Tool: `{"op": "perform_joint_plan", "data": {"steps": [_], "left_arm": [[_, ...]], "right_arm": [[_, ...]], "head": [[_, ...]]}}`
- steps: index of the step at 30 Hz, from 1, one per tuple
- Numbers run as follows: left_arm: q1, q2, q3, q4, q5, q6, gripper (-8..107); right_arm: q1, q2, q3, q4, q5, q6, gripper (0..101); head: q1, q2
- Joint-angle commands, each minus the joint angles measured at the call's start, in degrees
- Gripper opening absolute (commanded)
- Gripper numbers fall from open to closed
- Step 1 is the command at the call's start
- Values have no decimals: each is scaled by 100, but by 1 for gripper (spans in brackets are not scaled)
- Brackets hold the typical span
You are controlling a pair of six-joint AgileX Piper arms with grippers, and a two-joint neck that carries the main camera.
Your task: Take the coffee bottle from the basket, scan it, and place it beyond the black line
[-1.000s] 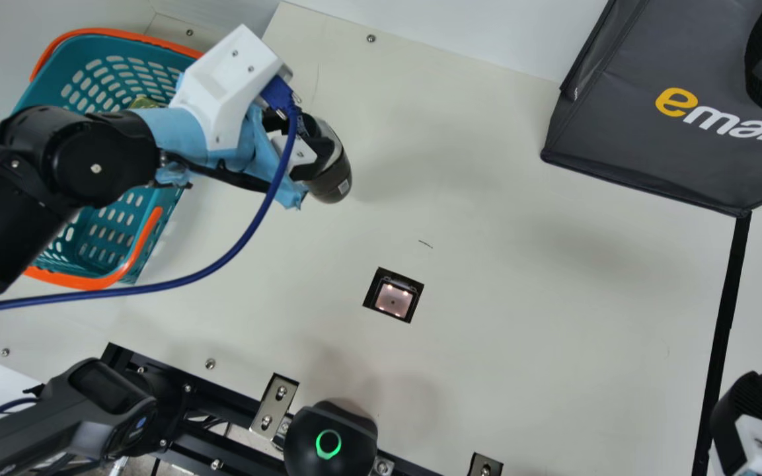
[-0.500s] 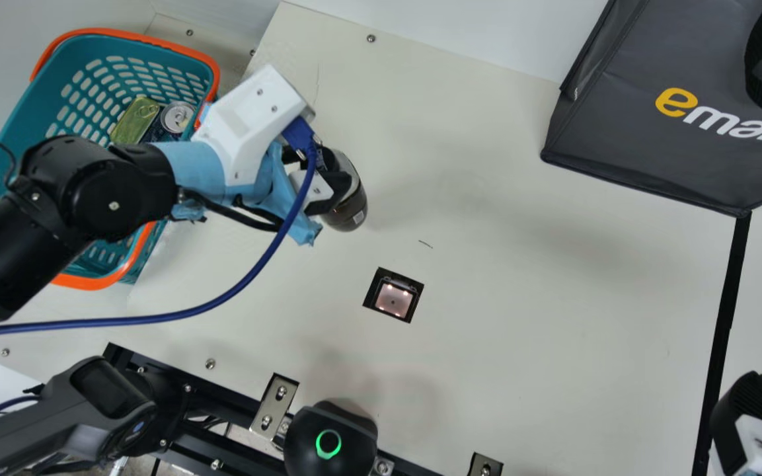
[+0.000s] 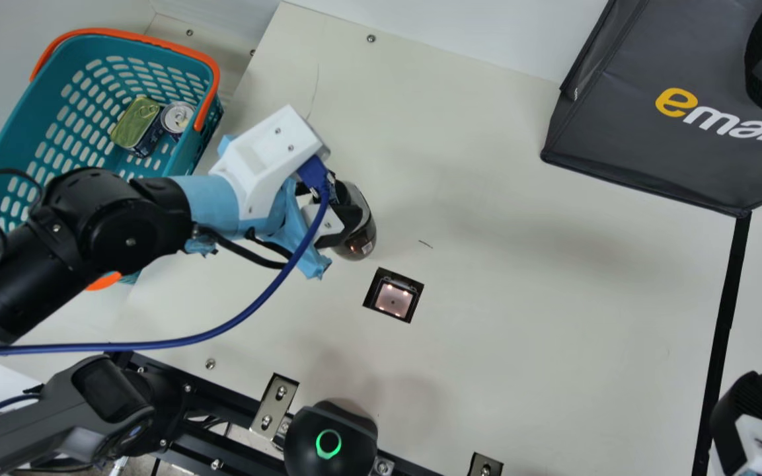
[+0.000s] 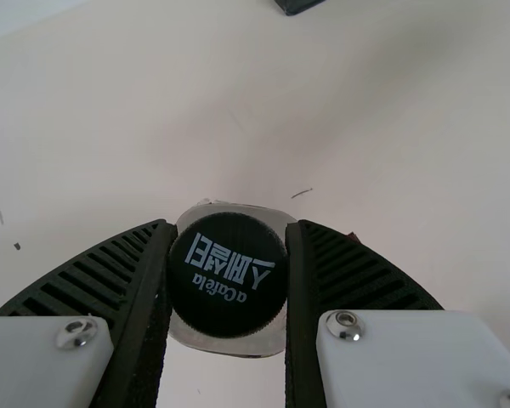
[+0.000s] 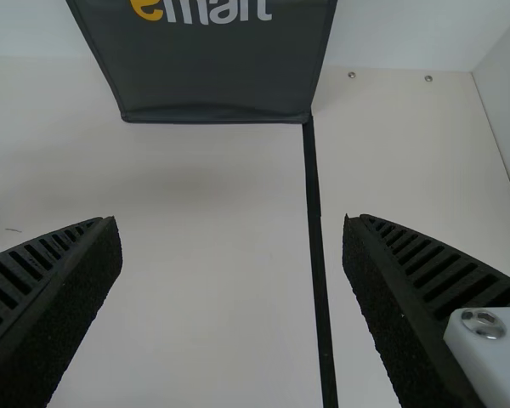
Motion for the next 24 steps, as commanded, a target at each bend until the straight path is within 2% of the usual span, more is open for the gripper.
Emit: {"op": "perform_joint_plan", "data": {"steps": [1, 14, 24], "left_arm": [[-21, -22, 50, 6, -24, -7, 10], [-42, -49, 350, -34, -177, 73, 10], [-33, 135, 314, -129, -312, 282, 10]], "right_arm": [[0, 0, 0, 0, 0, 0, 91], [0, 0, 0, 0, 0, 0, 91], [0, 0, 0, 0, 0, 0, 91]], "head": [[-148, 14], [-148, 14], [-148, 14]]}}
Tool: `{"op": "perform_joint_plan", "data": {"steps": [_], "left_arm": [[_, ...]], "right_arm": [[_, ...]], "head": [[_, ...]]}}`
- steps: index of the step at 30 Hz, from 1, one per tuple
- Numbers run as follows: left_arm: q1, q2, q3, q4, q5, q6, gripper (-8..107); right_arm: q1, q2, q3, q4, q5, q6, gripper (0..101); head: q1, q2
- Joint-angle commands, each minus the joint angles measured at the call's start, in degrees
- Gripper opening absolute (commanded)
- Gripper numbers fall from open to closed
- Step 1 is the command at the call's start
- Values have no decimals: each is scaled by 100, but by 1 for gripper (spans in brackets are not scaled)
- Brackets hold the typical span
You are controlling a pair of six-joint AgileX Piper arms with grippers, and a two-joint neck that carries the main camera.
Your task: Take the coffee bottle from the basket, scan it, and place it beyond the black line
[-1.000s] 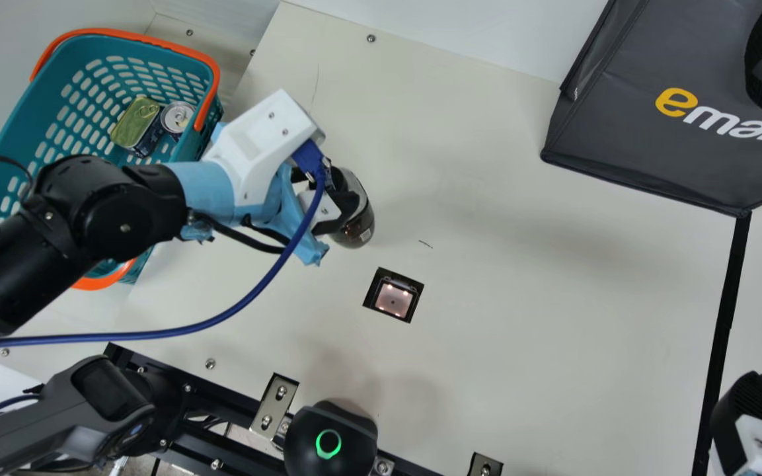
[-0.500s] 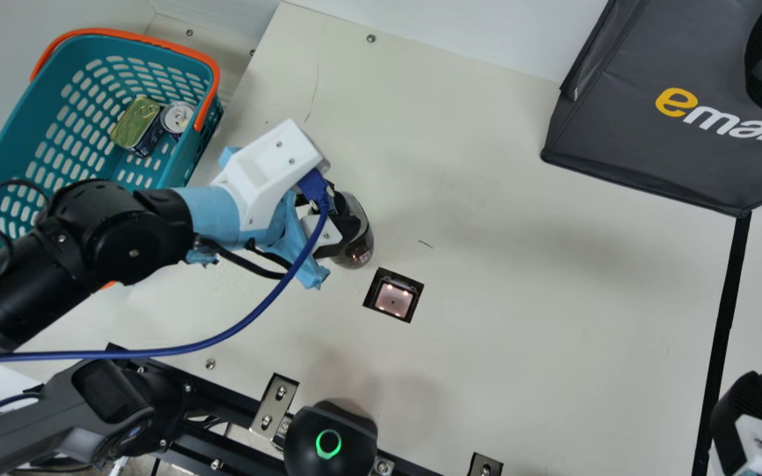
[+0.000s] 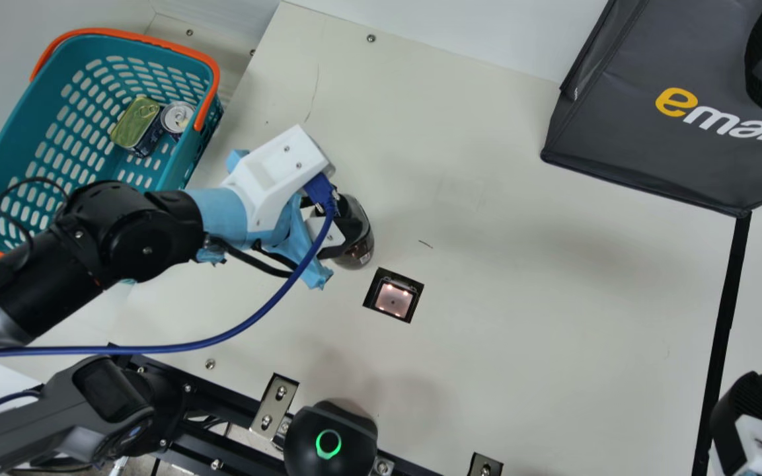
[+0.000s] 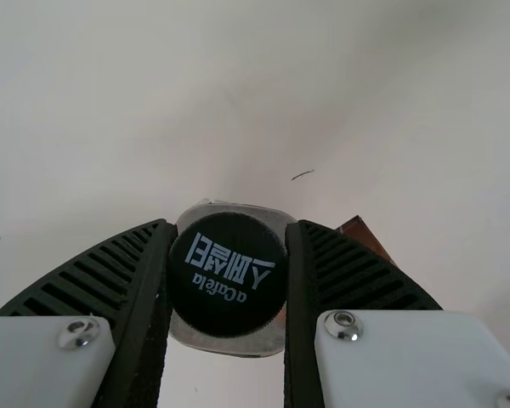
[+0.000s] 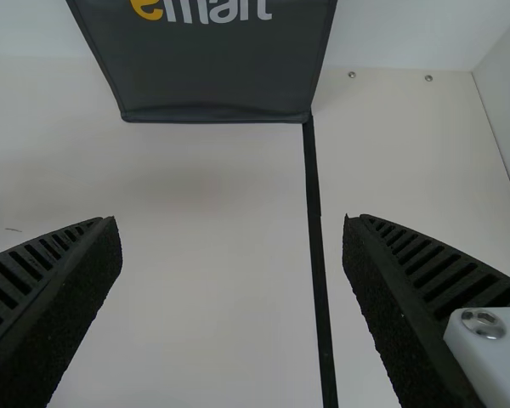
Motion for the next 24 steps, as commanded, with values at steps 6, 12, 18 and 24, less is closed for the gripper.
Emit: {"op": "perform_joint_plan", "data": {"steps": [6, 12, 18, 24], "left_arm": [[39, 139, -80, -53, -72, 161, 10], [111, 227, -128, -108, -107, 329, 10], [156, 283, -156, -142, -135, 466, 10], [167, 320, -169, -170, -165, 557, 10]], "right_arm": [[0, 0, 0, 0, 0, 0, 91], [0, 0, 0, 0, 0, 0, 91], [0, 0, 0, 0, 0, 0, 91], [0, 0, 0, 0, 0, 0, 91]], "head": [[-148, 14], [-148, 14], [-148, 14], [-148, 14]]}}
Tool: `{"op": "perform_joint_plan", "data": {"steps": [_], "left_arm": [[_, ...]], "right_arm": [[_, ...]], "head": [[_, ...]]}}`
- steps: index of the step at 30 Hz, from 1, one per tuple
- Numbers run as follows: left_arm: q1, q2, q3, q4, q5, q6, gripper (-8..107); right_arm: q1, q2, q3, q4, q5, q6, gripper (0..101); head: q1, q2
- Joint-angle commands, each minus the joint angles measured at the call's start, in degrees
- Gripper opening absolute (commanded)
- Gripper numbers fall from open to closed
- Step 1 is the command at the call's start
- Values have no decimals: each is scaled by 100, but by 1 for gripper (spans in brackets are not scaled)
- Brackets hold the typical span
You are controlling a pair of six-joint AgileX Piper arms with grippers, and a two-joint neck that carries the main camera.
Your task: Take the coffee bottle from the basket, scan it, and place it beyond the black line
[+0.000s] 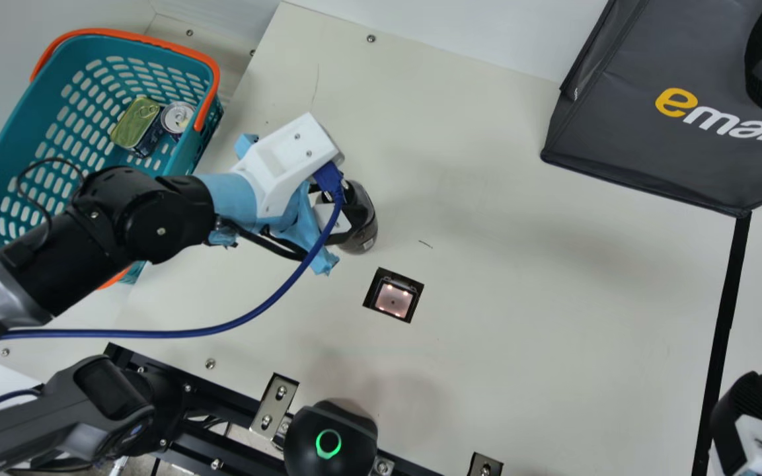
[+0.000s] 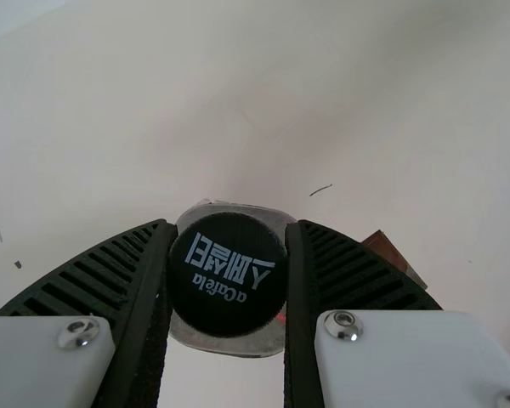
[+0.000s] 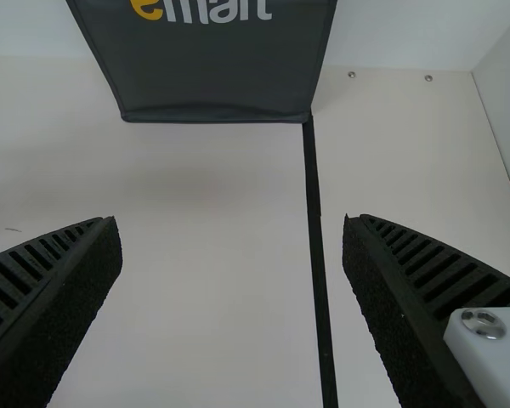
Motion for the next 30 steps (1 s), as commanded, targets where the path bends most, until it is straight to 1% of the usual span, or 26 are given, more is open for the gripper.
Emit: {"op": "perform_joint_plan", "data": {"steps": [1, 2, 26, 30], "left_arm": [[2, 4, -12, -14, -8, 20, 10], [0, 7, -15, -17, -12, 30, 10], [-89, 161, -83, 7, -109, 168, 90], [-90, 158, -63, 37, -118, 139, 90]], "right_arm": [[0, 0, 0, 0, 0, 0, 91], [0, 0, 0, 0, 0, 0, 91], [0, 0, 0, 0, 0, 0, 91], [0, 0, 0, 6, 1, 0, 91]], "head": [[-157, 14], [-157, 14], [-157, 14], [-157, 14]]}}
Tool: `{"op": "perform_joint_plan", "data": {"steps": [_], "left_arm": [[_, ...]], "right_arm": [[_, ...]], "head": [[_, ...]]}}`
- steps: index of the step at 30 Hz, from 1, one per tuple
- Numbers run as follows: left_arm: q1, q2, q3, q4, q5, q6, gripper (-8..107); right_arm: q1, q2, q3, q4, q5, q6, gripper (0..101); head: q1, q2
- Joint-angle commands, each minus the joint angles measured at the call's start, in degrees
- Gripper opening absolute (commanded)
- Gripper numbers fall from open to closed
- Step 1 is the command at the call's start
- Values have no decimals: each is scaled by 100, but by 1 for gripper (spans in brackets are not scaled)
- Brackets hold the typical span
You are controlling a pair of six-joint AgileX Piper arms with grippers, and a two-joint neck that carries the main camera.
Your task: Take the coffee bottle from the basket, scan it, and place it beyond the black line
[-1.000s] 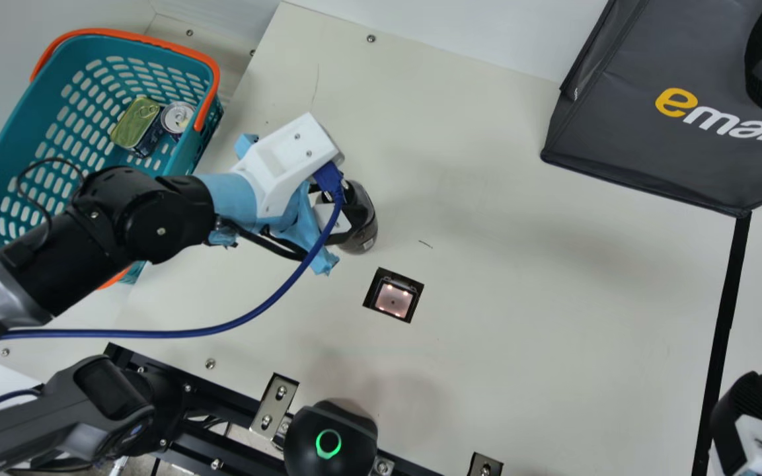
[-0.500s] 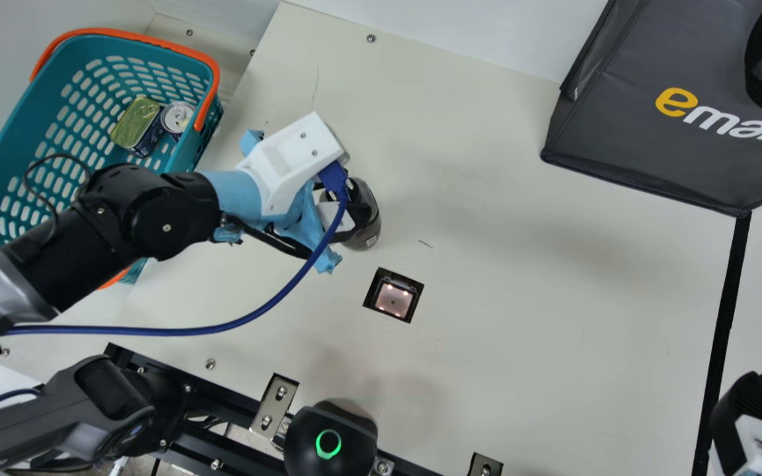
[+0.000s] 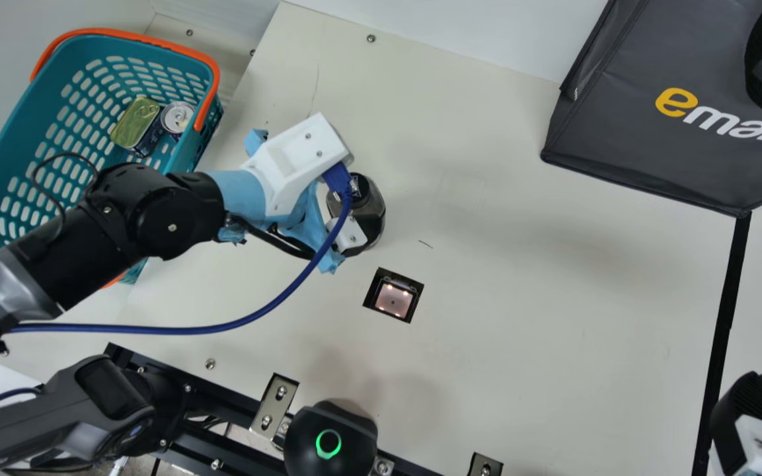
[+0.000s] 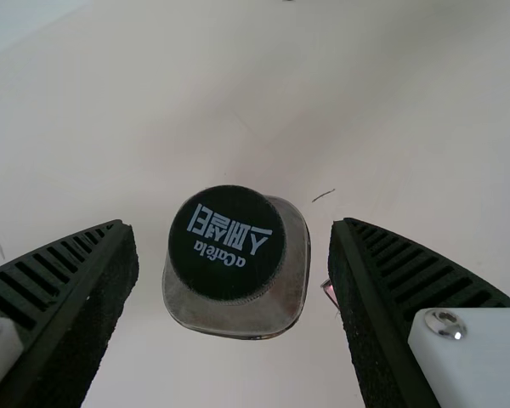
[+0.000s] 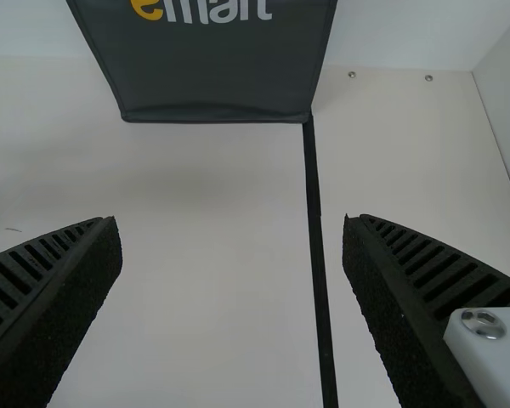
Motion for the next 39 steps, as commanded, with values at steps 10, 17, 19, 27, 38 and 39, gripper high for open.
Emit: {"op": "perform_joint_plan", "data": {"steps": [10, 17, 19, 27, 38, 39], "left_arm": [[36, -76, -76, 129, 65, -288, 90], [83, -227, -220, 252, 200, -647, 90], [110, -291, -255, 302, 251, -770, 90], [339, -610, -347, 482, 495, -1133, 90], [1043, -1048, -391, 520, 832, -1063, 90], [1123, -1080, -395, 504, 859, -1026, 90]], "right_arm": [[0, 0, 0, 0, 0, 0, 91], [0, 0, 0, 0, 0, 0, 91], [0, 0, 0, 0, 0, 0, 91], [0, 0, 0, 0, 0, 0, 91], [0, 0, 0, 0, 0, 0, 91], [0, 0, 0, 0, 0, 0, 91]], "head": [[-148, 14], [-148, 14], [-148, 14], [-148, 14], [-148, 14], [-148, 14]]}}
